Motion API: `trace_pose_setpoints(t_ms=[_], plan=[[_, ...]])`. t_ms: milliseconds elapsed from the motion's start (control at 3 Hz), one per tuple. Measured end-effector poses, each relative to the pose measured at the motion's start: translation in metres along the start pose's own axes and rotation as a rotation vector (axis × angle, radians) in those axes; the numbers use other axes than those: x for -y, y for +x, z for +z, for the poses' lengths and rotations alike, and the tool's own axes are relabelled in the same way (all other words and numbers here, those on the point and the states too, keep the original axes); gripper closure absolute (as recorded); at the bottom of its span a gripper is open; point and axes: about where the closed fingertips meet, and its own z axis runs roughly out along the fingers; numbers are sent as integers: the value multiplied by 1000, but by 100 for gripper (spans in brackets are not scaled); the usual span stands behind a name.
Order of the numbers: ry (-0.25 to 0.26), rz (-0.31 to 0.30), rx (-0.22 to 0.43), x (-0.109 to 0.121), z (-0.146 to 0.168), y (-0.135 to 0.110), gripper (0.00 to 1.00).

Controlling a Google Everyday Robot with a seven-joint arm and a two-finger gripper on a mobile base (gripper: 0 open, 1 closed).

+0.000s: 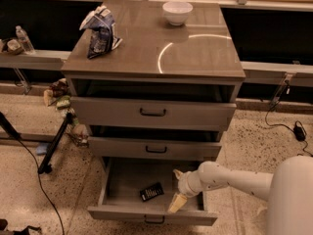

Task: Pick rxbar chocolate from bottom drawer and place on counter

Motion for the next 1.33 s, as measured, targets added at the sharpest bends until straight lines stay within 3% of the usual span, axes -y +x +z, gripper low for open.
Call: trace_pose_setpoints(t_ms=[333,667,1000,1333], plan=[[-13,-1,4,0,6,1,0],[-57,7,50,10,42,9,0],[-123,-11,118,14,93,10,19],[-114,-23,162,42,120,5,26]])
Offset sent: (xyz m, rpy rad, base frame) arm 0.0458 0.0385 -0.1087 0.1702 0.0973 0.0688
